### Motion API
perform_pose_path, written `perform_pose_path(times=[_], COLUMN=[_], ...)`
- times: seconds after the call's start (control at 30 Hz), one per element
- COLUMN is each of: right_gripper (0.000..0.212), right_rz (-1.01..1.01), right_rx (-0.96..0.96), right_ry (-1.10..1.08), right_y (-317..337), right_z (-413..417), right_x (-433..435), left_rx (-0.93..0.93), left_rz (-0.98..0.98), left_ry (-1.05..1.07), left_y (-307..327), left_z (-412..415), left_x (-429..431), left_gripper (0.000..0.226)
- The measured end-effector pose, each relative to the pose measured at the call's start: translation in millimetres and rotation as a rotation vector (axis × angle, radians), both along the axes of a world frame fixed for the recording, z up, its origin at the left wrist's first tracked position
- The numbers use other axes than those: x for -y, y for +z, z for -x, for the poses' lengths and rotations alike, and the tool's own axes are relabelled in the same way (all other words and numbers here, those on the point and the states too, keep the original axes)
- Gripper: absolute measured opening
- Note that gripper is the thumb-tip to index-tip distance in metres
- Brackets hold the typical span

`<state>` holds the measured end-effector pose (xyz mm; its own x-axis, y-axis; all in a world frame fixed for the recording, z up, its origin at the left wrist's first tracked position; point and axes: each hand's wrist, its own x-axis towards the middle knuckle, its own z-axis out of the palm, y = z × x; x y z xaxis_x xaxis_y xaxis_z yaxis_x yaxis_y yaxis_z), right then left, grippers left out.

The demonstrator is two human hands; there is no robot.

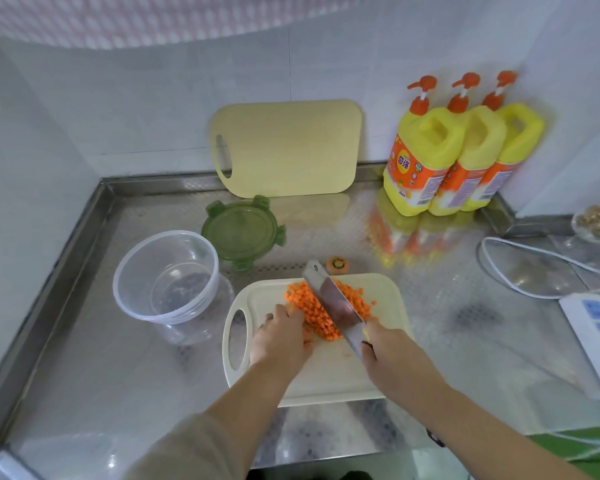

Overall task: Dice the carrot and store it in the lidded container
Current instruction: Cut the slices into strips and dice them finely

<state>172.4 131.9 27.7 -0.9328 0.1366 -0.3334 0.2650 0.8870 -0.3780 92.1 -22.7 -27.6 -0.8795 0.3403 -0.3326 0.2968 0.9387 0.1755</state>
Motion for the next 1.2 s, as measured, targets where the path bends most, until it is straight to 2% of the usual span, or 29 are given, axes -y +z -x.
perform_pose_path(times=[0.1, 0.37, 0.43, 0.53, 0.67, 0.77, 0.93, 1.2], right_gripper=[0.01, 0.009, 0.003, 0.002, 0.026, 0.023, 0.038, 0.023], right_rz=[-0.006, 0.029, 0.043, 0.053, -0.088, -0.145, -0.221, -0.216], right_rx=[0.021, -0.016, -0.014, 0.03, 0.165, 0.163, 0.115, 0.065], right_ry=[-0.007, 0.056, 0.113, 0.261, 0.516, 0.63, 0.72, 0.688], right_y=[2.8, 8.3, 8.4, 6.6, 4.2, -4.4, -15.5, -28.5], right_z=[0.8, 4.0, 5.2, 6.4, 10.3, 15.8, 30.6, 47.3], right_x=[-0.2, -1.8, -3.3, -3.9, -1.8, 2.4, 15.2, 23.5], left_rx=[0.022, 0.07, 0.094, 0.089, 0.052, 0.044, 0.077, 0.073], left_rz=[-0.072, -0.507, -0.573, -0.616, -0.69, -0.707, -0.709, -0.744], left_ry=[0.036, 0.383, 0.467, 0.583, 0.691, 0.709, 0.695, 0.714], left_y=[0.4, 18.7, 28.2, 36.6, 44.1, 47.9, 46.4, 49.3], left_z=[3.0, 30.0, 33.3, 30.6, 12.4, -2.8, -13.9, -18.1], left_x=[3.3, 33.0, 49.4, 80.4, 115.7, 125.5, 121.4, 121.0], left_gripper=[0.046, 0.038, 0.037, 0.039, 0.038, 0.033, 0.031, 0.032])
